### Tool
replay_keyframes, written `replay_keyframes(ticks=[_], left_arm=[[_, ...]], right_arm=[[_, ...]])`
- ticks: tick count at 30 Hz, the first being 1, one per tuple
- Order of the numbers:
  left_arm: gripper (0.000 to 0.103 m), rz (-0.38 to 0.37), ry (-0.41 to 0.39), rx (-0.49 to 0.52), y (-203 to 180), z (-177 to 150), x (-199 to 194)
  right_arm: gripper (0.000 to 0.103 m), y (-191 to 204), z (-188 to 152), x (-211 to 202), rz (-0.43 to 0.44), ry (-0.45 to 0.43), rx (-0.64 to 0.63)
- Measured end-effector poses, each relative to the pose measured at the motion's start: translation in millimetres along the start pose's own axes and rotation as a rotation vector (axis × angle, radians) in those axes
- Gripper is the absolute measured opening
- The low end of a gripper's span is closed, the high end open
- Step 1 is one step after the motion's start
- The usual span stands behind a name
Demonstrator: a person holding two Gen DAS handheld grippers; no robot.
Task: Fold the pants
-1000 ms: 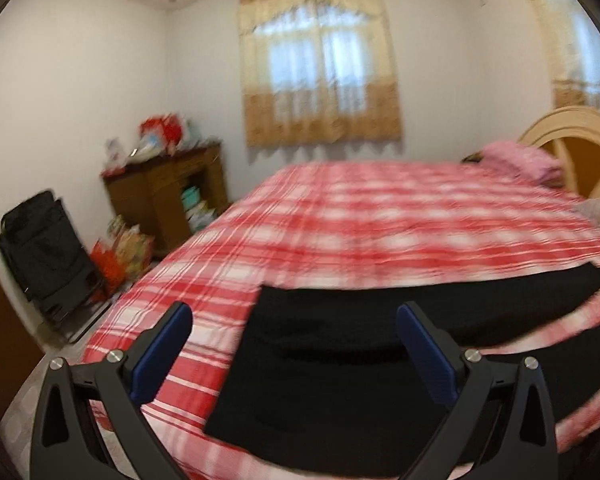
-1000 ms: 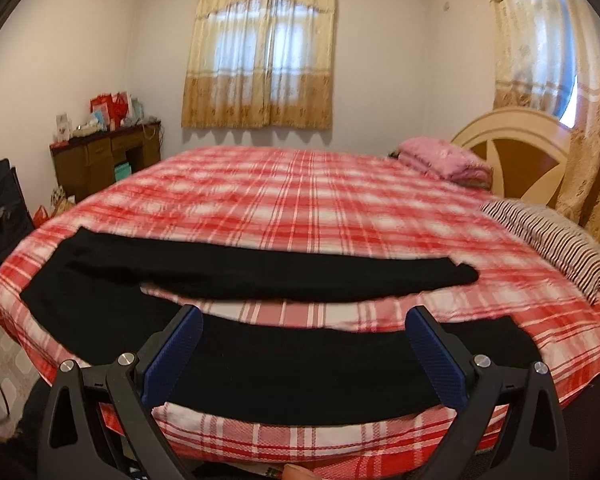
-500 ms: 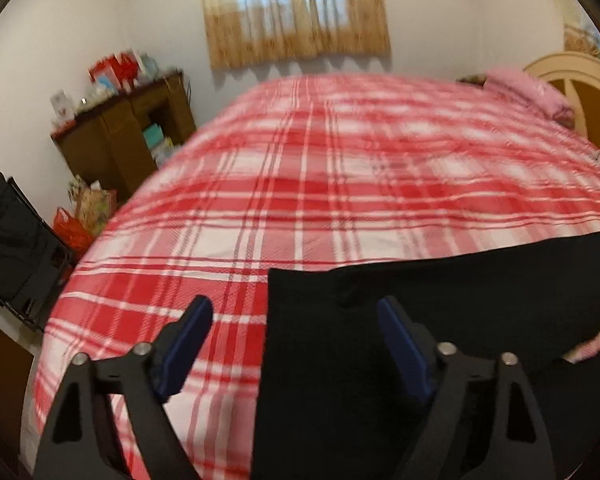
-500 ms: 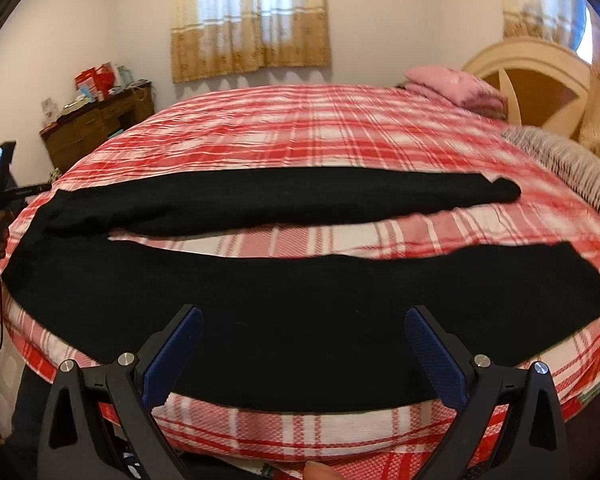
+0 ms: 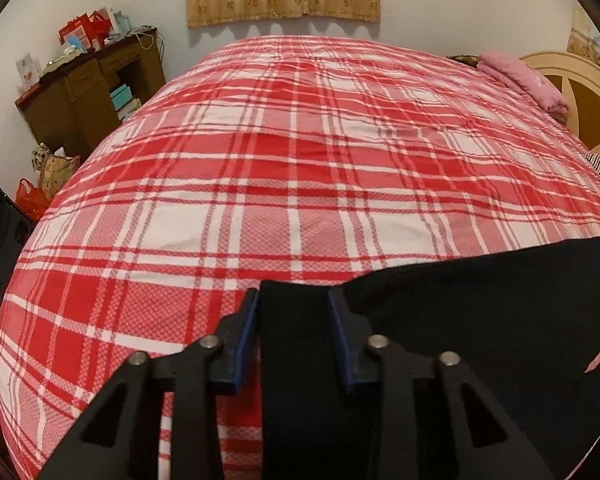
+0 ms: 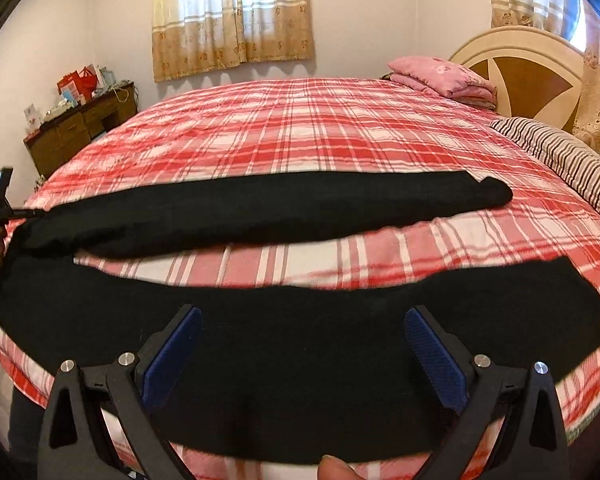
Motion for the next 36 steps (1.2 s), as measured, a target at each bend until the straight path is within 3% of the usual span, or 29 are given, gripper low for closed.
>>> replay_keyframes(ticks=[3,11,16,20,29,34,35,36], left_arm=[[0.024,-0.007,-0.003,0.002,0,1,0],[0.022,-0.008,-0.021,-0.013,3,3,1],[0.022,0.011,-0.014,0.008,0,2,3],[0.022,0.015,-0.004,0.002,1,1,7],[0.022,0.034,0.000,0.022,-3,-2,10],[0.022,0.046,0.010,0.032,-5,-2,12],[0.022,0.049,0.010,0.035,-5,-2,12],[0.022,0.052,0.009,0.038,-6,-2,12]], right_arm=[[0.073,-20,17,8,-0.010,0.011,0.004],[0.071,-120,73,33,-0.157,0.001,0.106],[0.071,-174,99,70,-0.250,0.043,0.122],[0.062,-207,113,113,-0.257,0.107,0.171],[0.062,-237,118,198,-0.201,0.217,0.216],[0.062,-237,107,222,-0.162,0.282,0.215],[0.055,-234,107,223,-0.158,0.282,0.199],[0.031,-232,107,223,-0.149,0.284,0.194]])
Point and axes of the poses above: each gripper's, at about its wrist camera, not at the fingertips, and x roughly the way its jaws point, y to its left, z to its top, the point moved 3 cm from there along x, roughly the way its jaws point, and after that the axes turned 11 degrees about -y, right-handed, at the moved point
